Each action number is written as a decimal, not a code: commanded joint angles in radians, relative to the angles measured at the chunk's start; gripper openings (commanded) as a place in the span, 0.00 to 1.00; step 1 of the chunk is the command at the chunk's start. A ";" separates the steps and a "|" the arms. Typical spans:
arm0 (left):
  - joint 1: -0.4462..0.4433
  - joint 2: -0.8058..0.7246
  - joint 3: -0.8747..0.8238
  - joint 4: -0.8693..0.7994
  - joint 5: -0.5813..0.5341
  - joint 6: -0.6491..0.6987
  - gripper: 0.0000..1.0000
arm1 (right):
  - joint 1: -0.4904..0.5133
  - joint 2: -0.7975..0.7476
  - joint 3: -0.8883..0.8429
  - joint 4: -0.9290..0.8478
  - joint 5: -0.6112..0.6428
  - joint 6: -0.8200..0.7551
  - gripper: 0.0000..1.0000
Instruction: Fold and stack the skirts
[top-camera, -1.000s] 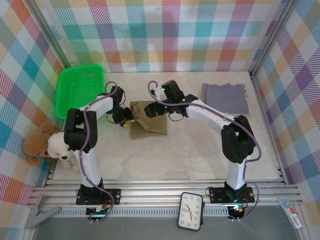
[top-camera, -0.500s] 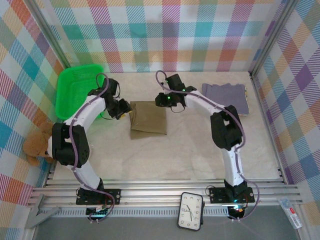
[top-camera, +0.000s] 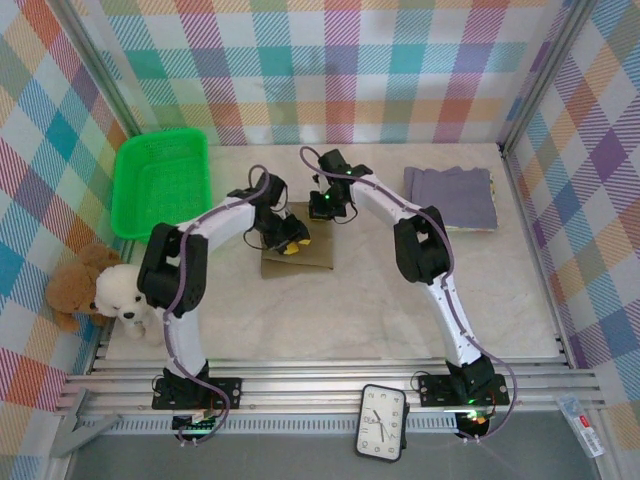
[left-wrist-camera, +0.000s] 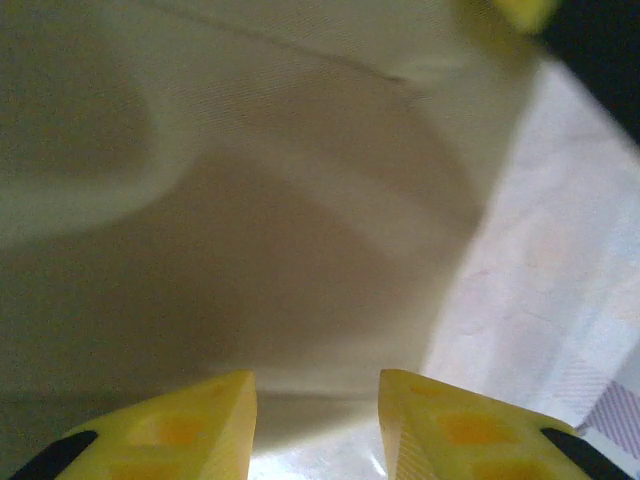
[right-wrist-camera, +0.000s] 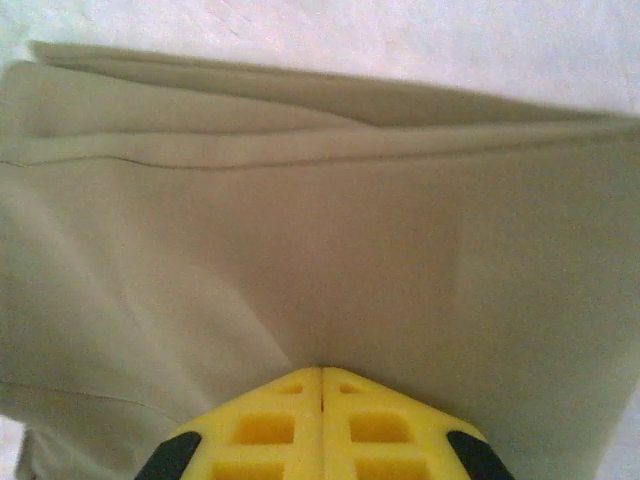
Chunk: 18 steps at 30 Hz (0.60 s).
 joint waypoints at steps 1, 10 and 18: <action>0.003 0.023 -0.007 -0.036 -0.043 0.004 0.38 | -0.017 -0.008 -0.041 -0.055 0.027 0.078 0.00; 0.031 0.052 -0.032 -0.133 -0.196 0.138 0.37 | -0.026 -0.216 -0.440 0.078 0.071 0.221 0.01; 0.043 0.094 0.044 -0.139 -0.203 0.267 0.37 | -0.009 -0.446 -0.888 0.461 -0.030 0.500 0.01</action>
